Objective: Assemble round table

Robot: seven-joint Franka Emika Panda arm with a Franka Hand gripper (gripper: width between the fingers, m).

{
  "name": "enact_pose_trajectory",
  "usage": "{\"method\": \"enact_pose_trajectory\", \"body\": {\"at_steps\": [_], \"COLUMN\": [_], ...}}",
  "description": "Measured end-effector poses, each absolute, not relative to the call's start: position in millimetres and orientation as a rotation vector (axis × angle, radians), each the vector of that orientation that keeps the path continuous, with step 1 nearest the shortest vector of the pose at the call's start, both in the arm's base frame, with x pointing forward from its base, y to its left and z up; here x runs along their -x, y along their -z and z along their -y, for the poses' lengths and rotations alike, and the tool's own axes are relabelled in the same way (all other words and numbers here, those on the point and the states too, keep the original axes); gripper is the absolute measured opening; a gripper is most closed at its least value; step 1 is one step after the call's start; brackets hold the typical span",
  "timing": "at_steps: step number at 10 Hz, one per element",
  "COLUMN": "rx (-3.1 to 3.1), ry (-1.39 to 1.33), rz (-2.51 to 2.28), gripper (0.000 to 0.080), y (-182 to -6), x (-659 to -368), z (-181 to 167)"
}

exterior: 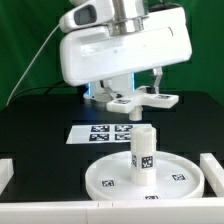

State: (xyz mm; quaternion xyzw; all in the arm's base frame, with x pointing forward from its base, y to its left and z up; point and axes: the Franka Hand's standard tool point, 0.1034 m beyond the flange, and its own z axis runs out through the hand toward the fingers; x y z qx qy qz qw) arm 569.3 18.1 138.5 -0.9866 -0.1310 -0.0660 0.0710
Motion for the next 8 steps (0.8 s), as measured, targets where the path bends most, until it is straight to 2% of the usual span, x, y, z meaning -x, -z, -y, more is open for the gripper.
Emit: {"method": "enact_pose_trajectory", "body": {"at_steps": [8], "rx": [2.969], "ry": [0.164], "rz": [0.391], "gripper": [0.0455], "y": [-107.3], "x": [-558], "z": [-26]}}
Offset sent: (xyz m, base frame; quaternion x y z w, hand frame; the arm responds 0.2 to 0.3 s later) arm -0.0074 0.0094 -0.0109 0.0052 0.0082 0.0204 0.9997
